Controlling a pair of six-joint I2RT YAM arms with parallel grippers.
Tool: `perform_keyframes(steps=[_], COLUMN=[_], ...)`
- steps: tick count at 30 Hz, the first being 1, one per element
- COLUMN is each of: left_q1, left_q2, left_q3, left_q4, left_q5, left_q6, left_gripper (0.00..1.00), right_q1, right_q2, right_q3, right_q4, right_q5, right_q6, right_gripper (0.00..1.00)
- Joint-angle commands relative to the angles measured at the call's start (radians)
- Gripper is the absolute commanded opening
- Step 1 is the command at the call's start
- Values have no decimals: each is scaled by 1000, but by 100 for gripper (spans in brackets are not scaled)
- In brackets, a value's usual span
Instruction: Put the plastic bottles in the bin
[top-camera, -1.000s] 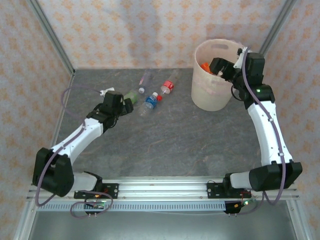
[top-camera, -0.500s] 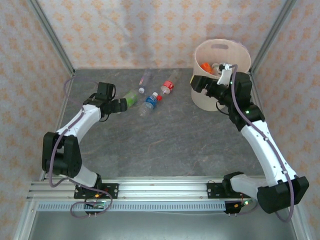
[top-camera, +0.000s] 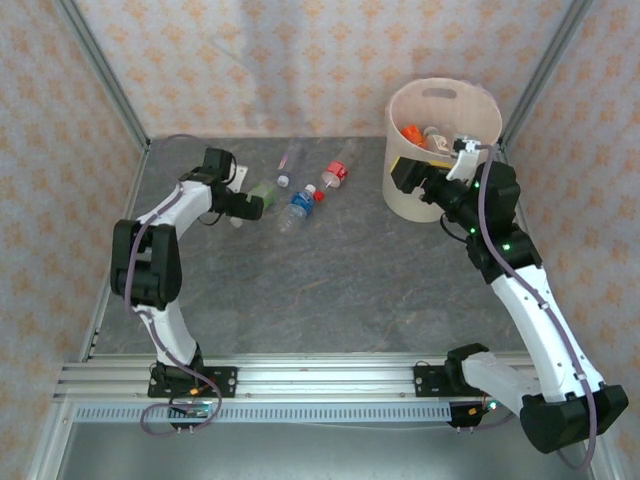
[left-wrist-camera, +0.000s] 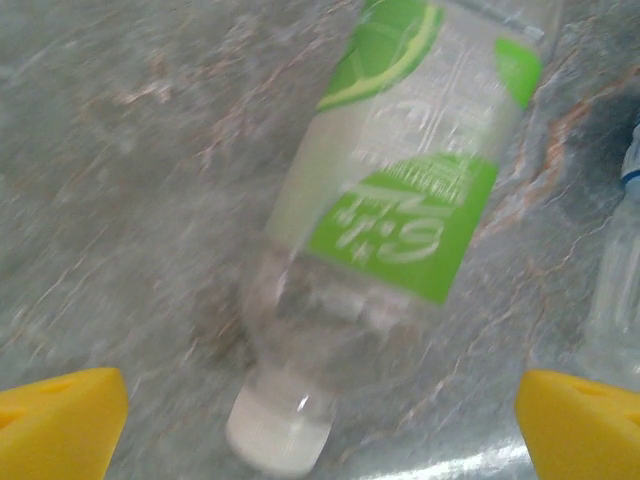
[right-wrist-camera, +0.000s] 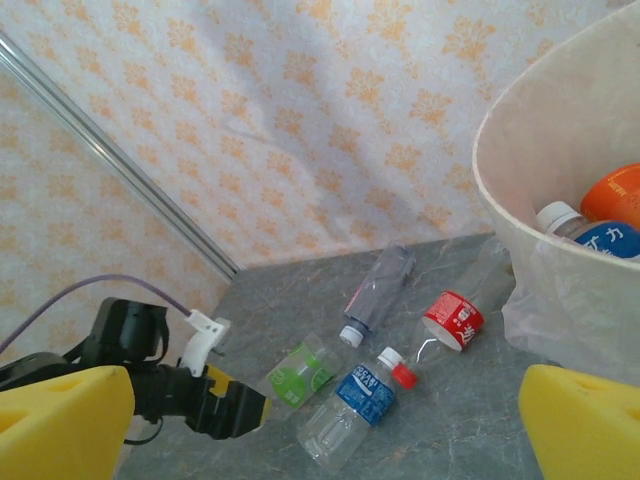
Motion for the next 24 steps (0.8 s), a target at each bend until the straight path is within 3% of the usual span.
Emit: perform_keyframes(steps=[1,9,16,21,24], left_q1=[2,-17,-74,-78,-79], left_q2=[65,154,147,178,150], left_q3=[62,114,107,151,125], left_q4=[-47,-37,8,-20,18], left_q5=[82,33,-105,-99,-130], left_q6=[68,118,152,142,109], left_gripper=[100,97,81,62,56], right_q1=[4,4,4,3,4], right_q2=[-6,-8,-8,-8,-9], right_q3=[-11,-2,-4,-5,-8], right_q4=[32,4,-3,2,-4], right_q5=[18,42,81,66,26], right_q6=[-11,-28,-35,-39,-58], right_gripper=[99,99,99,99,99])
